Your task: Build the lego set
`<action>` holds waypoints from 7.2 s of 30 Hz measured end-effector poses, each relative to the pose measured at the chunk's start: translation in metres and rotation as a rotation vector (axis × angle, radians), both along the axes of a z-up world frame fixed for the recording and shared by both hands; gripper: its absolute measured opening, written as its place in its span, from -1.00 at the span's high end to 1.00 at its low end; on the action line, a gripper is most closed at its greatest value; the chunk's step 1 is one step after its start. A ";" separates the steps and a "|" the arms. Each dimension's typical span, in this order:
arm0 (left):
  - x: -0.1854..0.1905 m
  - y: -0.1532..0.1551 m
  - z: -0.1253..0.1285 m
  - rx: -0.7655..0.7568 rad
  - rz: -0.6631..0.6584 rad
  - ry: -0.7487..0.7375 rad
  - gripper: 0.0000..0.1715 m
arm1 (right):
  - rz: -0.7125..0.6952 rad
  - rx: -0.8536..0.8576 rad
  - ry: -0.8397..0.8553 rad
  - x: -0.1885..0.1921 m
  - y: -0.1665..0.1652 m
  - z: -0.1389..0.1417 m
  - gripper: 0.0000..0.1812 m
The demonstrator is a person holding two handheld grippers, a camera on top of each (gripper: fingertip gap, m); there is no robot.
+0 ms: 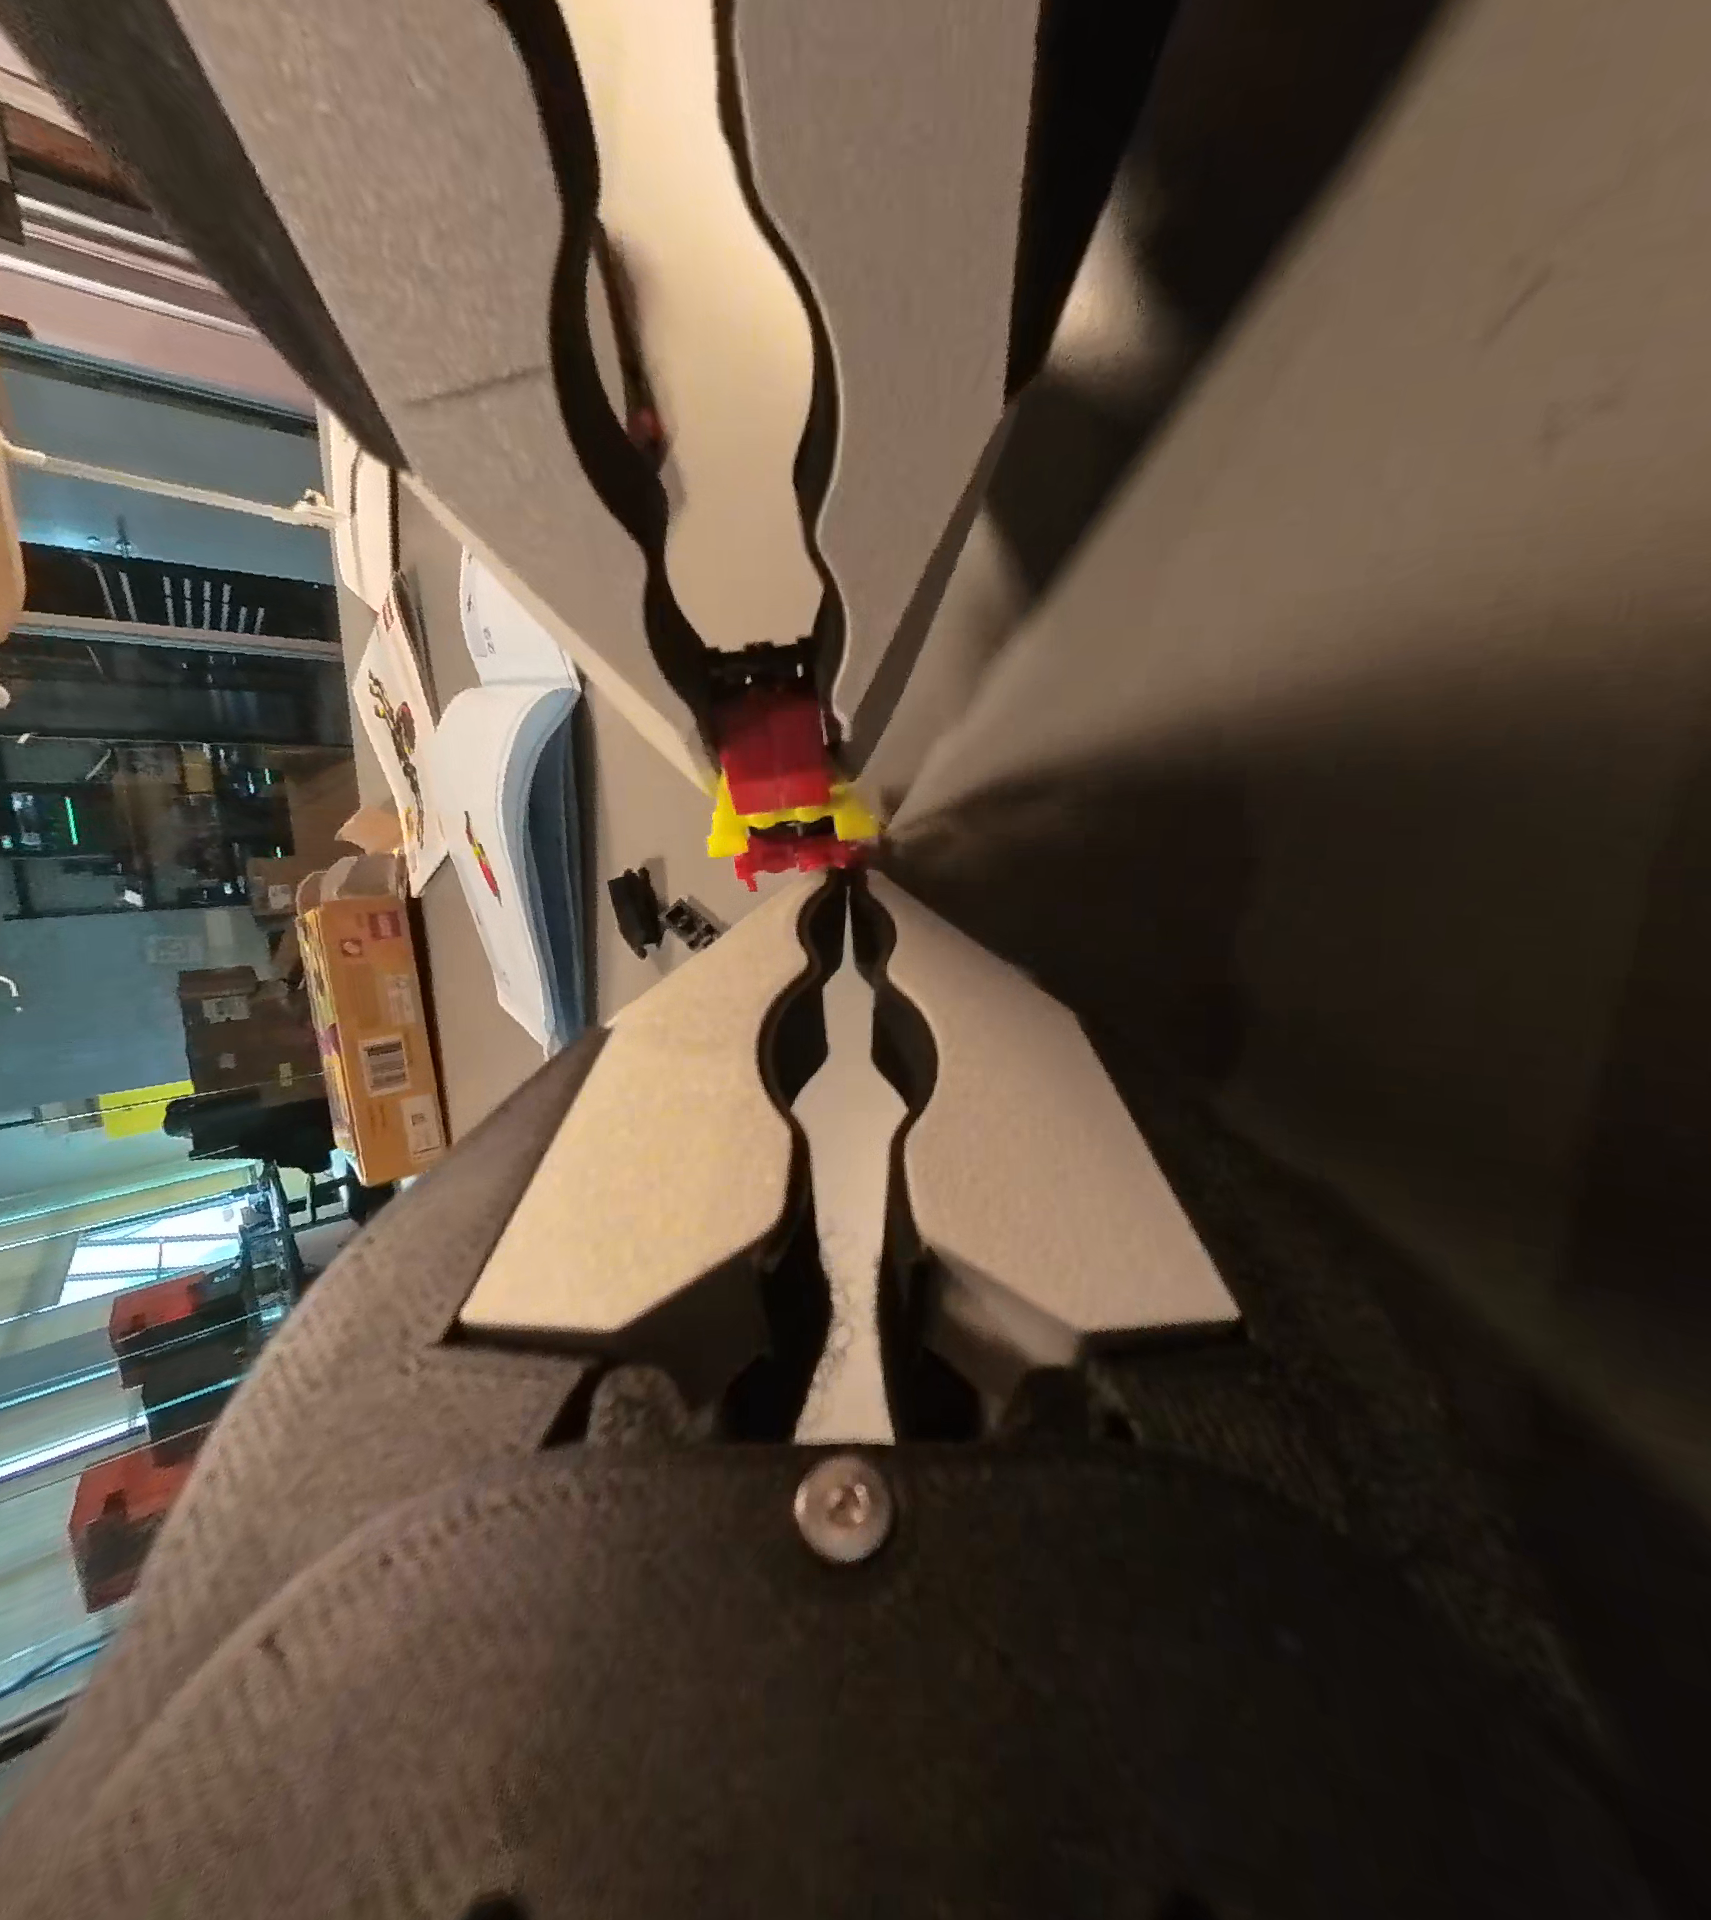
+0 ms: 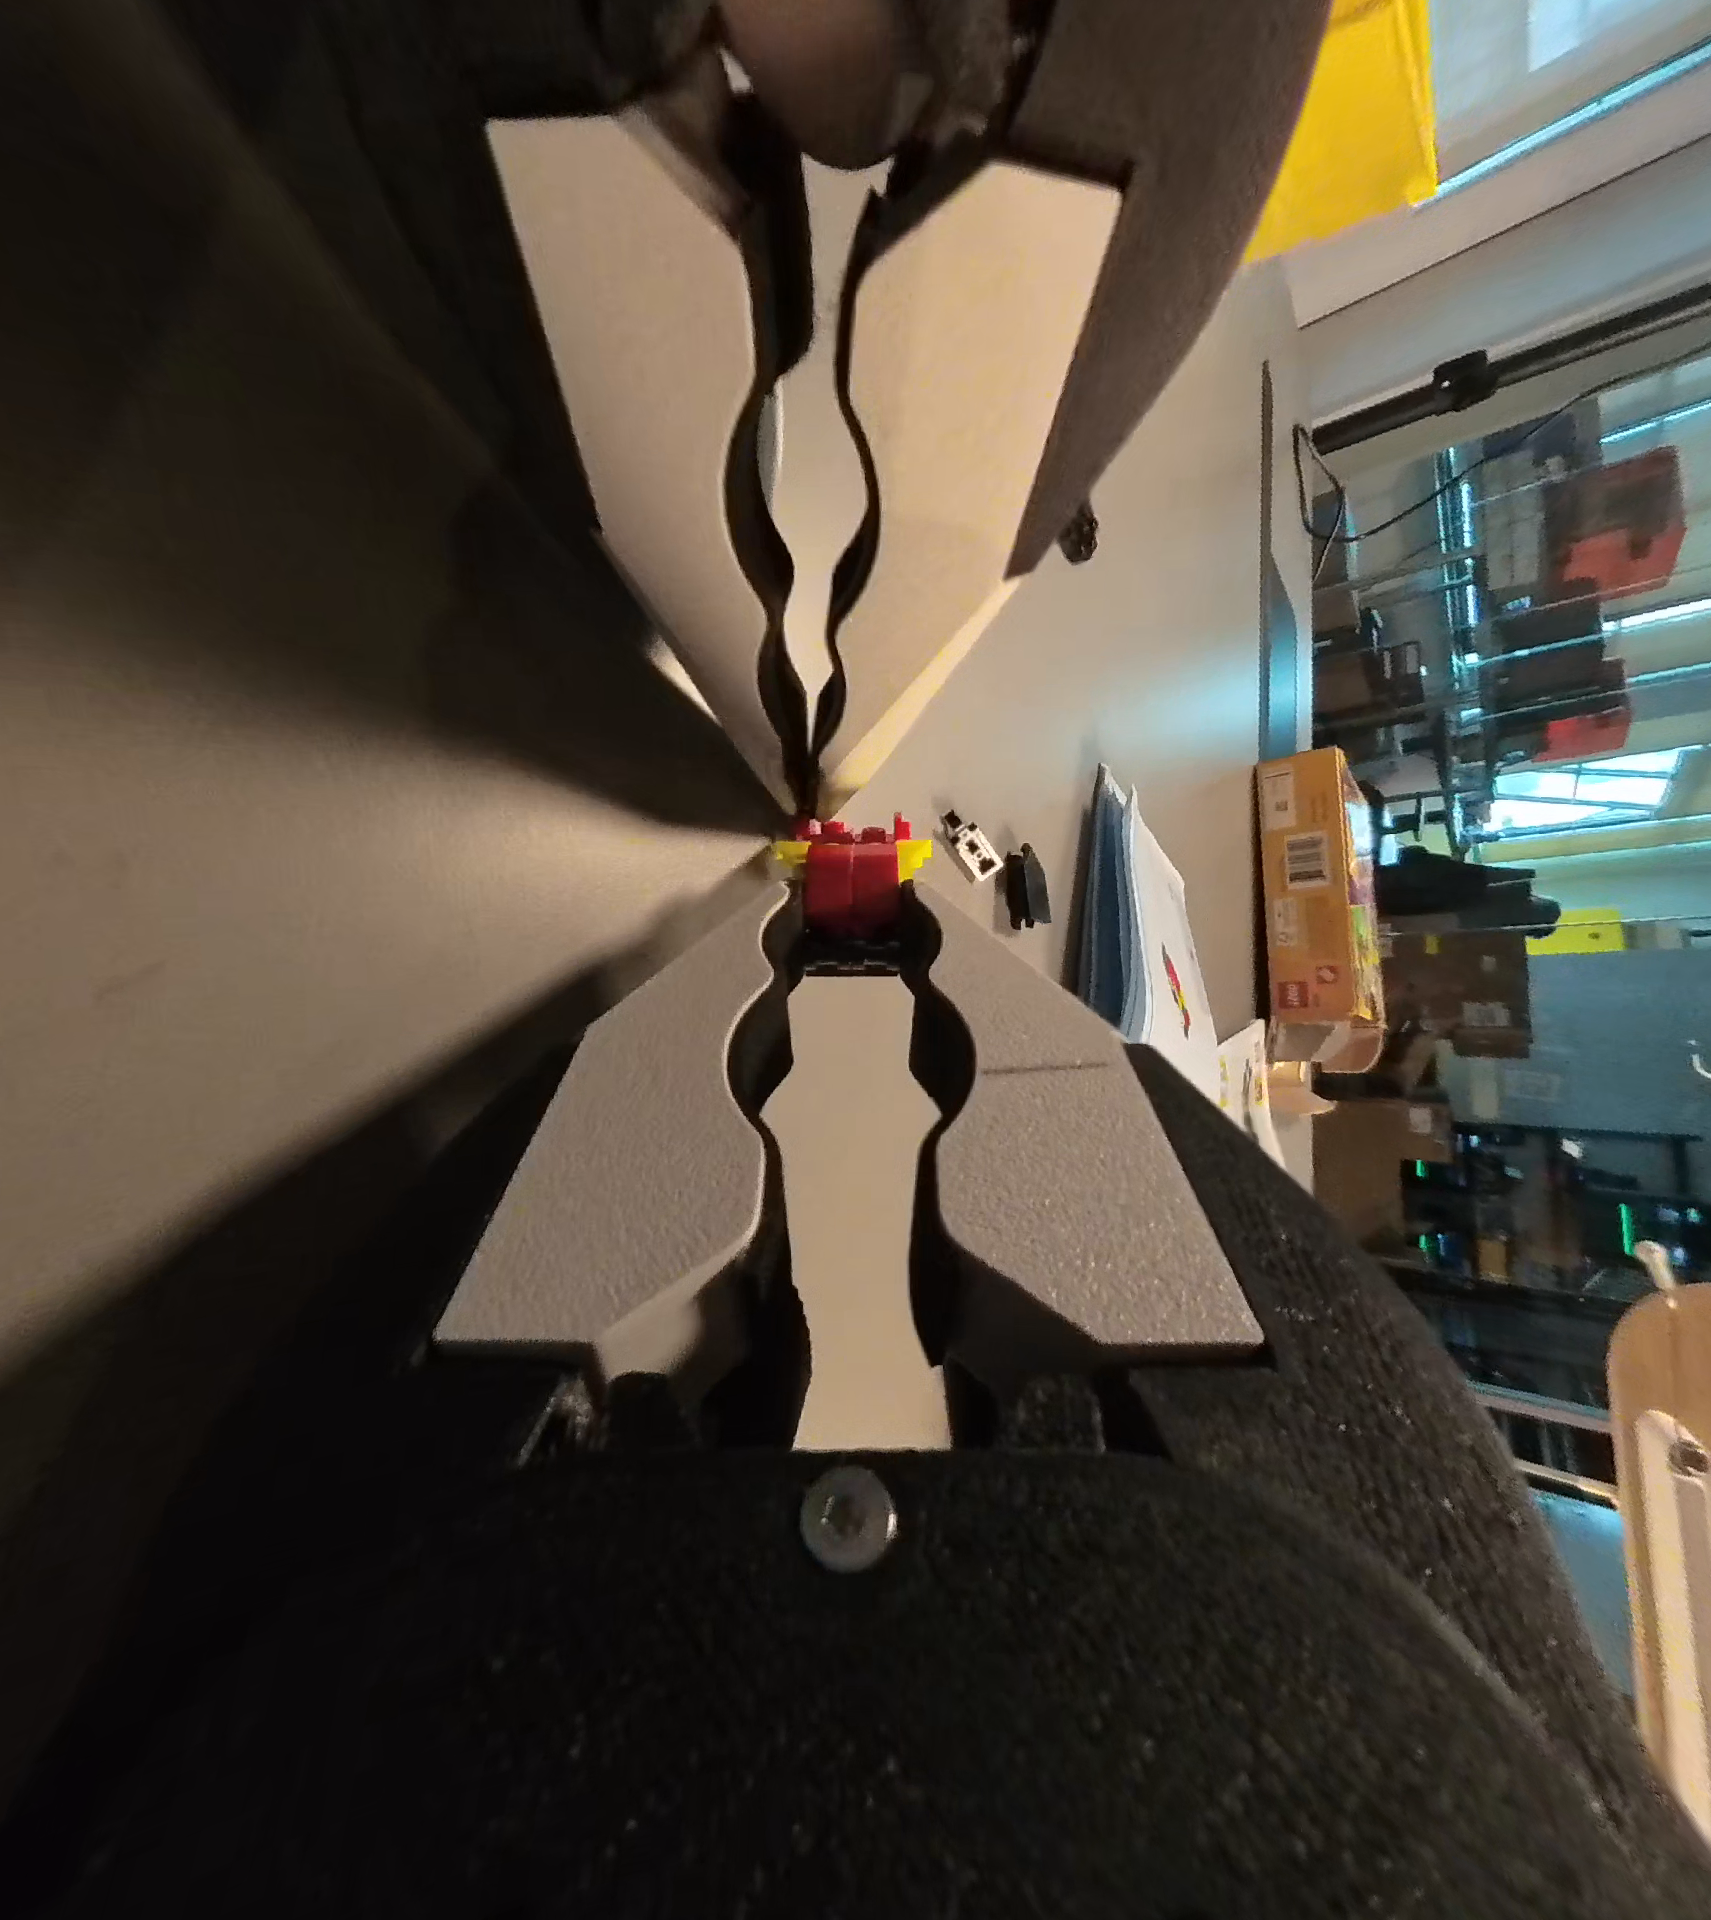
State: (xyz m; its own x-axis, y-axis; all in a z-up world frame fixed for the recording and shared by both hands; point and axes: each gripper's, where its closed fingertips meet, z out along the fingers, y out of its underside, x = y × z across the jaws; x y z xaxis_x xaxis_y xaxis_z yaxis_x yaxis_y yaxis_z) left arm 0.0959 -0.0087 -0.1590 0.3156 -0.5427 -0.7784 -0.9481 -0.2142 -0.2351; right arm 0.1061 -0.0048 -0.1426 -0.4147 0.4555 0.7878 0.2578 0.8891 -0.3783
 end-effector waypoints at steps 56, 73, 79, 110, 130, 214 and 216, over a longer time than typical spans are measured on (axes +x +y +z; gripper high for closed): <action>0.023 -0.006 0.022 0.033 -0.290 0.130 1.00 | 0.236 0.014 0.046 0.019 -0.015 0.011 0.83; 0.023 -0.010 0.060 0.002 -0.289 -0.729 0.39 | 0.266 -1.043 -0.031 0.017 -0.013 0.055 0.83; 0.030 -0.011 0.099 0.397 -0.458 -0.625 0.43 | 0.500 -1.746 -0.150 0.023 -0.019 0.101 0.83; -0.030 0.030 0.052 0.409 -0.214 -0.061 0.91 | 0.012 -0.211 0.193 -0.017 0.000 0.045 0.60; -0.017 0.018 0.043 0.419 -0.393 -0.132 0.34 | 0.162 0.031 0.287 -0.020 -0.001 0.029 0.96; -0.024 0.010 0.023 0.413 -0.567 0.033 0.77 | 0.089 -0.226 -0.827 0.053 0.025 -0.015 0.98; -0.024 0.010 0.023 0.412 -0.569 0.032 0.77 | 0.022 -0.418 -0.930 0.051 0.025 -0.009 0.98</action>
